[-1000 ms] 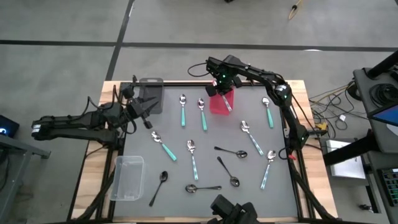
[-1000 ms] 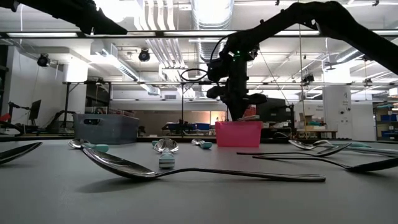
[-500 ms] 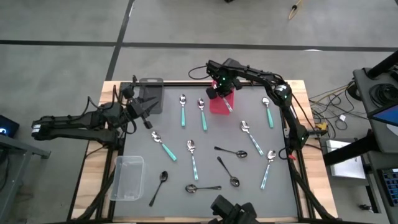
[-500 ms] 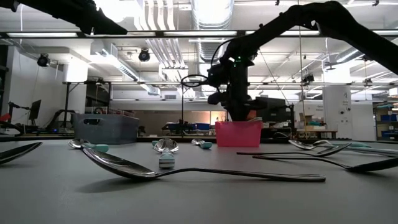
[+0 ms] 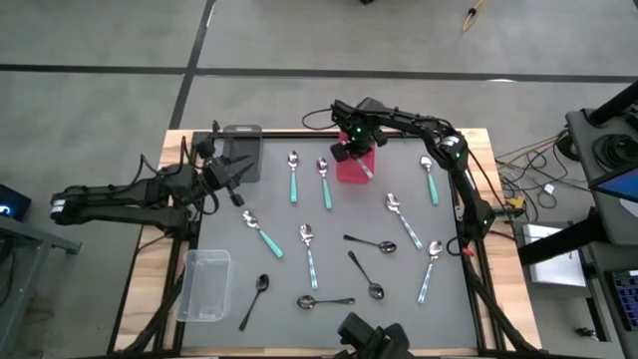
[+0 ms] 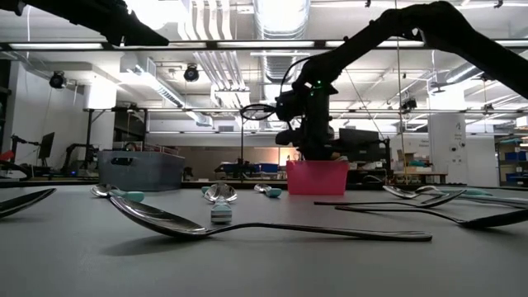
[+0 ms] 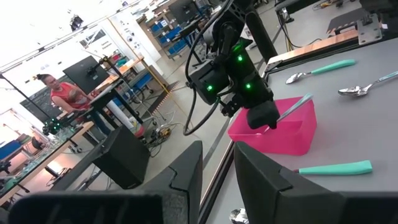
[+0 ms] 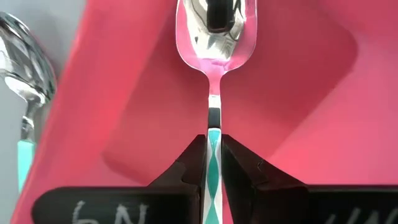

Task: Sort silverware by color (type)
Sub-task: Put the white and green spoon into the red bin, then put the green spoon into the transparent bin

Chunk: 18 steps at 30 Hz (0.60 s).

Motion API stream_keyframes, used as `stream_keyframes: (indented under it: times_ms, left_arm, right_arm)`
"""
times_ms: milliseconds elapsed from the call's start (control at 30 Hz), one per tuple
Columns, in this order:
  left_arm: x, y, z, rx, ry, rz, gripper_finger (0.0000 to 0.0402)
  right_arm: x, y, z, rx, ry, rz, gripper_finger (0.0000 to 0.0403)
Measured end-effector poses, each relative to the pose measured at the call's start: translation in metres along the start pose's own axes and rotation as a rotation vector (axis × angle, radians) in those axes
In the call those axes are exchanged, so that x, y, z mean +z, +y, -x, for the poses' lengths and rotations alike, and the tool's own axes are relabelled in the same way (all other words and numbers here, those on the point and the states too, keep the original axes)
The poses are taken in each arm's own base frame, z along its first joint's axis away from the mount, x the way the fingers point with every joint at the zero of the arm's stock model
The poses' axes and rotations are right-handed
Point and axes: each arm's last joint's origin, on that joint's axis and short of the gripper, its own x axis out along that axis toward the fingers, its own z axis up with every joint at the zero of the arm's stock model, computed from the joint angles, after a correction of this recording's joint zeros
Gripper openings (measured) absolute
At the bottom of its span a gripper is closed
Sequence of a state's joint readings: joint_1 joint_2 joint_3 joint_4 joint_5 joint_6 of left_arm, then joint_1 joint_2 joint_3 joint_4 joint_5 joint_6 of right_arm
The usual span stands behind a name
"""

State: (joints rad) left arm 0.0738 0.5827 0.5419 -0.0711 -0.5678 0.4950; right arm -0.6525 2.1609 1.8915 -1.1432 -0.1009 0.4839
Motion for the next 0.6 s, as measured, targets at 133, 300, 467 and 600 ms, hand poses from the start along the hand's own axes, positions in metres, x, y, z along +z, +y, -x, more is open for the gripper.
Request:
stream_keyframes:
  times_ms: [133,300,467,600]
  left_arm:
    - [0.0,0.0,0.0,0.0,0.0,0.0,0.0076]
    - [0.0,0.0,0.0,0.0,0.0,-0.001,0.0076]
    - [0.0,-0.0001,-0.0001,0.0,0.001,-0.002,0.0076]
    - [0.0,0.0,0.0,0.0,0.0,-0.002,0.0076]
  right_arm:
    - [0.0018,0.0009,0.0003,0.008,-0.019,0.003,0.0028]
    - [0.0021,0.0011,0.0004,0.01,-0.022,0.001,0.0029]
    - [0.0021,0.0012,0.0004,0.012,-0.021,0.001,0.0052]
    - [0.0021,0.0012,0.0004,0.013,-0.021,-0.002,0.0085]
